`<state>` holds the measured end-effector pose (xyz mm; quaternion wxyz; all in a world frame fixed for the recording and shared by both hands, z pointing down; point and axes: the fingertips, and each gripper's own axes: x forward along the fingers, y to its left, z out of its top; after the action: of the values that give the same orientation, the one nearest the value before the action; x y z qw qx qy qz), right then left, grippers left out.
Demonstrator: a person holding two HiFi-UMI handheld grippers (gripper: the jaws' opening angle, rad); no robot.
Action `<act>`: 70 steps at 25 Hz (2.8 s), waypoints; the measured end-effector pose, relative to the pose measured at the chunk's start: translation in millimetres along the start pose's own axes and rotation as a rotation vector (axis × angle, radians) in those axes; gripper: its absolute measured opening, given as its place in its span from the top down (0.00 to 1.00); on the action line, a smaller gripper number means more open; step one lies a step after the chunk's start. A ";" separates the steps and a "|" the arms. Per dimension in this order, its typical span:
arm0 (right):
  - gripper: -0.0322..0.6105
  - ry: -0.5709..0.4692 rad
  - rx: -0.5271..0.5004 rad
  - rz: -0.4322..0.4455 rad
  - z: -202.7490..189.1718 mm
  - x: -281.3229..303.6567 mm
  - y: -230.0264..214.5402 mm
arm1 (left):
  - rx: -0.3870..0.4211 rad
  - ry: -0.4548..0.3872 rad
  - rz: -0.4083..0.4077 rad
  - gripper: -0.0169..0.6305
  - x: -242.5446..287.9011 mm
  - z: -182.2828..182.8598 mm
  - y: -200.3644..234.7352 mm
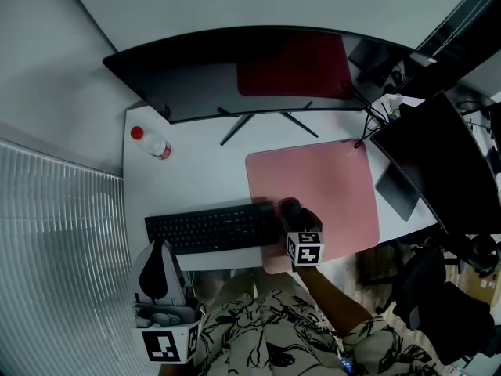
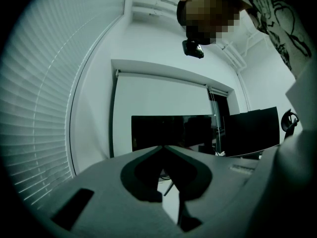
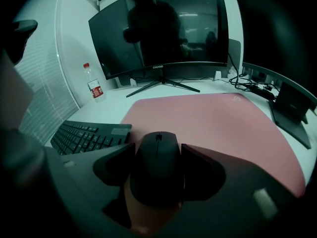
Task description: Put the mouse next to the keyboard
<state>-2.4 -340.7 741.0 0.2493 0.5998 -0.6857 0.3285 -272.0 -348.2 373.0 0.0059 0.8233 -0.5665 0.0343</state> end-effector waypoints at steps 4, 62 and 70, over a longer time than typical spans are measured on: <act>0.48 0.012 -0.007 -0.006 -0.1 0.9 1.4 | 0.000 -0.001 0.004 0.97 -1.1 -0.1 0.1; 0.94 -0.603 -0.132 0.173 204.3 -192.1 21.5 | 0.040 -0.161 0.041 0.97 -26.7 50.8 18.0; 0.94 -0.740 -0.161 0.149 241.4 -245.4 20.4 | 0.047 -0.180 0.050 0.97 -28.5 58.0 24.4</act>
<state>28.4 -358.6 398.0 0.0065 0.6048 -0.7946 0.0522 -302.0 -333.2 312.6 -0.0654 0.8087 -0.5840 -0.0263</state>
